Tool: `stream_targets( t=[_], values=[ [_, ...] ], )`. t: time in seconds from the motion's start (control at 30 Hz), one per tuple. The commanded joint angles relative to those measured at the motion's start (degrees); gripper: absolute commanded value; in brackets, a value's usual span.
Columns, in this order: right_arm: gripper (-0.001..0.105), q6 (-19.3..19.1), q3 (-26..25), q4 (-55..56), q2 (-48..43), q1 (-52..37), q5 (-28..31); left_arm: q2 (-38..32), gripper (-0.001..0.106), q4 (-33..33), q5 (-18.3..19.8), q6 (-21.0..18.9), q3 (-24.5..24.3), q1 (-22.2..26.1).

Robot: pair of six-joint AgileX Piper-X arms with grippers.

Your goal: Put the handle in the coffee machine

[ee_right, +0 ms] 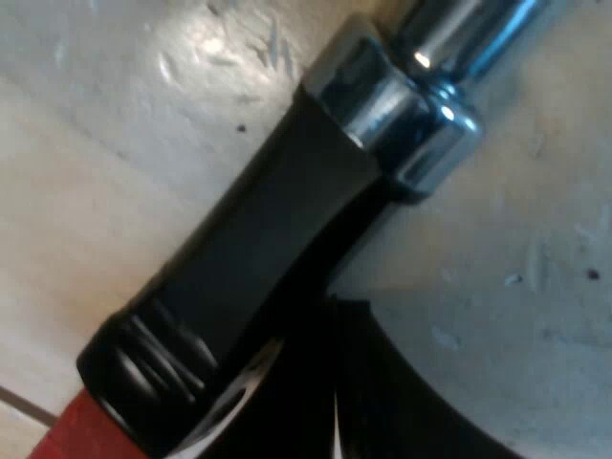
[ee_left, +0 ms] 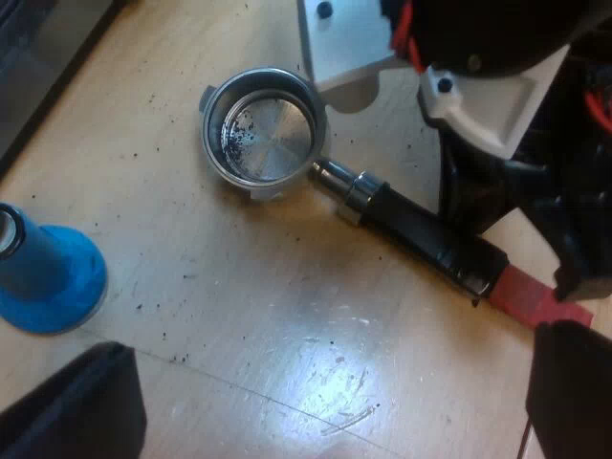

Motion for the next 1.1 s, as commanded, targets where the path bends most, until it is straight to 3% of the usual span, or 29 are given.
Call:
stream_targets(
  t=[0.03,0.2,0.47,0.57,0.6,0.97,1.1],
  values=[
    [0.0,-3.57,-2.65,-8.05,1.49,0.84,-0.52,-0.1,0.083,0.16,-0.22,-0.71,-0.18,0.1],
    [0.0,0.34,-3.56,-12.49,2.18,0.83,-0.39,-0.52,0.083,0.16,-1.64,-0.6,-0.18,0.1],
    [0.0,3.36,-3.56,-18.25,2.18,0.83,0.04,-4.29,0.083,2.74,-3.37,0.2,-0.6,0.26],
    [0.0,3.85,-3.56,-19.09,2.18,0.83,0.49,-4.9,0.083,3.63,-3.37,0.61,-0.63,2.02],
    [0.0,5.8,-3.56,-21.07,2.18,0.83,2.86,-5.12,0.083,3.62,-3.37,0.61,-0.63,3.09],
    [0.0,7.39,-3.56,-27.02,2.18,0.83,7.56,-5.54,0.083,3.62,-3.37,0.61,-0.63,4.77],
    [0.0,8.69,-3.56,-24.73,0.93,0.83,5.22,-5.54,0.083,3.75,-3.15,0.73,-0.63,4.77]
  ],
)
